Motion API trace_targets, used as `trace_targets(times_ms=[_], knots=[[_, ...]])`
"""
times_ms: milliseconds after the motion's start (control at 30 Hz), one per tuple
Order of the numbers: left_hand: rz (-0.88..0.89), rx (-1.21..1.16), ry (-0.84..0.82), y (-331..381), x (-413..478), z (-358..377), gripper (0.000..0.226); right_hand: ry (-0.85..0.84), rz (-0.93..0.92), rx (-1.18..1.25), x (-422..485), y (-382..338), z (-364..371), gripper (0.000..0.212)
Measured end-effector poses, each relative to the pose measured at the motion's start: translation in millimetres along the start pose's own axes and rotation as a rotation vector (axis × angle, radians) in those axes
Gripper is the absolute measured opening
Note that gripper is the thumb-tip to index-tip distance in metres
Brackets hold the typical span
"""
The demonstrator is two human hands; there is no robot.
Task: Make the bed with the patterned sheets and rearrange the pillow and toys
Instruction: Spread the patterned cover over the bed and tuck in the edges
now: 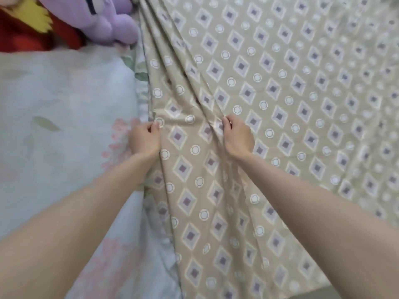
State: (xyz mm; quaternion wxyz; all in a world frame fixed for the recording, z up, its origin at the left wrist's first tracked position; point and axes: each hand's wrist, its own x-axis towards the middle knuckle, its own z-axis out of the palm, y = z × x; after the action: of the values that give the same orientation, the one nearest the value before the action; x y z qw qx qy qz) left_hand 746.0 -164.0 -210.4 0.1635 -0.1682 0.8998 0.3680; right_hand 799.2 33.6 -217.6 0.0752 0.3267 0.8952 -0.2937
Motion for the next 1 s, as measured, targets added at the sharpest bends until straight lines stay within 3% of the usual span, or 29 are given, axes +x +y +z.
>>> trace_targets(times_ms=[300, 700, 867, 1000], knots=[[0.080, 0.087, 0.035, 0.5, -1.0, -1.0, 0.033, 0.094, -0.126, -0.085, -0.2, 8.3, 1.8, 0.031], [-0.018, 0.103, 0.114, 3.0, 7.1, 3.0, 0.034, 0.100, 0.028, -0.103, 17.8, 17.4, -12.5, 0.029], [-0.115, 0.059, 0.125, -1.6, 16.6, 11.6, 0.033, 0.157, -0.068, -0.171, 23.2, 30.6, -4.4, 0.029], [-0.094, 0.036, 0.153, -9.0, 19.4, 18.0, 0.034, 0.180, -0.197, -0.214, 23.9, 40.3, 5.0, 0.020]])
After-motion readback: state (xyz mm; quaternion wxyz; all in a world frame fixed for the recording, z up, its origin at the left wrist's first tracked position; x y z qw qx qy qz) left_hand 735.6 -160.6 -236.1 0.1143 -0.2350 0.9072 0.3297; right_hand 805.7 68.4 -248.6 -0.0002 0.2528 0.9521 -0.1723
